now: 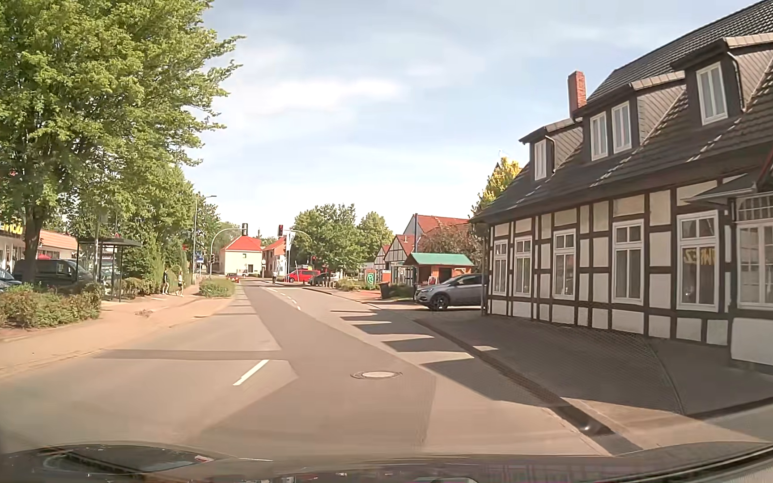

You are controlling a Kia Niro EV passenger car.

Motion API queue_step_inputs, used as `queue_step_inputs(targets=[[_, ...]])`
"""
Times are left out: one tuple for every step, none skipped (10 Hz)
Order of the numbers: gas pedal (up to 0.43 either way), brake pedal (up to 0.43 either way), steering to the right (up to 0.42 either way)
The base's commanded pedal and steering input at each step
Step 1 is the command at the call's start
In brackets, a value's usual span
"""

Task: Follow the waypoints while adhering to traffic rules and regulations

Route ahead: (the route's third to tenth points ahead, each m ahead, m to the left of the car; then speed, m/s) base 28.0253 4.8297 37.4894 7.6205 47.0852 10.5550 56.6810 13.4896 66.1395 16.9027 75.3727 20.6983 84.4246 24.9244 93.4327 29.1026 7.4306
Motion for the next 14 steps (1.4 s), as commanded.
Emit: queue_step_inputs(targets=[[0.0,0.0,-0.045],[0.0,0.0,-0.046],[0.0,0.0,-0.047],[0.0,0.0,-0.047],[0.0,0.0,-0.047],[0.0,0.0,-0.047],[0.0,0.0,-0.048],[0.0,0.0,-0.048],[0.0,0.0,-0.048],[0.0,0.0,-0.048],[0.0,0.0,-0.048],[0.0,0.0,-0.046],[0.0,0.0,-0.045],[0.0,0.0,-0.044]])
